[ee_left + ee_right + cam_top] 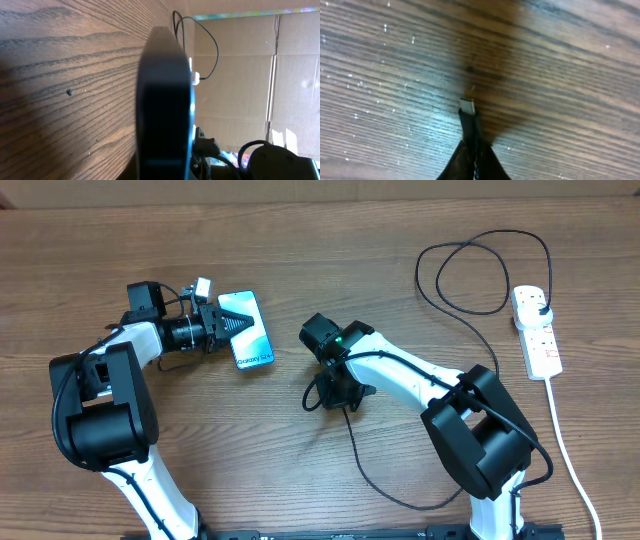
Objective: Plug charger to phone and switch on socket
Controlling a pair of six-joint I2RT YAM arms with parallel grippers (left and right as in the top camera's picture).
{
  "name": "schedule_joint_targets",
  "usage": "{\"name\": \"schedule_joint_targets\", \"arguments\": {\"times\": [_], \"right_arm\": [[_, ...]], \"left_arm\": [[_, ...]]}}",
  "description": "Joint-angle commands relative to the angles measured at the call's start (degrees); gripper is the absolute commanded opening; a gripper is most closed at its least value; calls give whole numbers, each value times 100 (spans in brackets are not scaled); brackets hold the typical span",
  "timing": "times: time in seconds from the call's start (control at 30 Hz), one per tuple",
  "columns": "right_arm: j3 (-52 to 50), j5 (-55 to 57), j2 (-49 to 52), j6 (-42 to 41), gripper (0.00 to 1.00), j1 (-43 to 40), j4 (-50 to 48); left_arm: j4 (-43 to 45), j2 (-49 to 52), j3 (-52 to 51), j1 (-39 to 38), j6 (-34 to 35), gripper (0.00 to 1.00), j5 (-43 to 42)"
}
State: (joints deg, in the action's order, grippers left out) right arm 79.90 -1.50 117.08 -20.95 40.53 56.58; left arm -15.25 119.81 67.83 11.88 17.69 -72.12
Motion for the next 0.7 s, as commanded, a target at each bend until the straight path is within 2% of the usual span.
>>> {"name": "schedule_joint_targets", "arguments": {"times": [0.0, 0.13, 0.23, 0.4, 0.53, 0.67], "right_arm": [[-17, -24, 72, 24, 4, 11, -4], [-17, -157, 72, 15, 4, 9, 11], [-17, -813, 72, 2, 4, 9, -107], [-20, -2778, 70, -63, 4, 26, -966], [-66, -3049, 70, -452, 4, 87, -1471], [-214, -3604, 70, -455, 4, 103, -2015]], "left_arm": [[9, -186, 9, -22, 35, 4, -184], [9, -186, 9, -22, 33, 4, -212], [26, -186, 9, -22, -140, 4, -459], [229, -186, 9, -17, -444, 4, -1023], [238, -186, 9, 76, -444, 4, -1049], [240, -186, 9, 326, -612, 4, -1335]]}}
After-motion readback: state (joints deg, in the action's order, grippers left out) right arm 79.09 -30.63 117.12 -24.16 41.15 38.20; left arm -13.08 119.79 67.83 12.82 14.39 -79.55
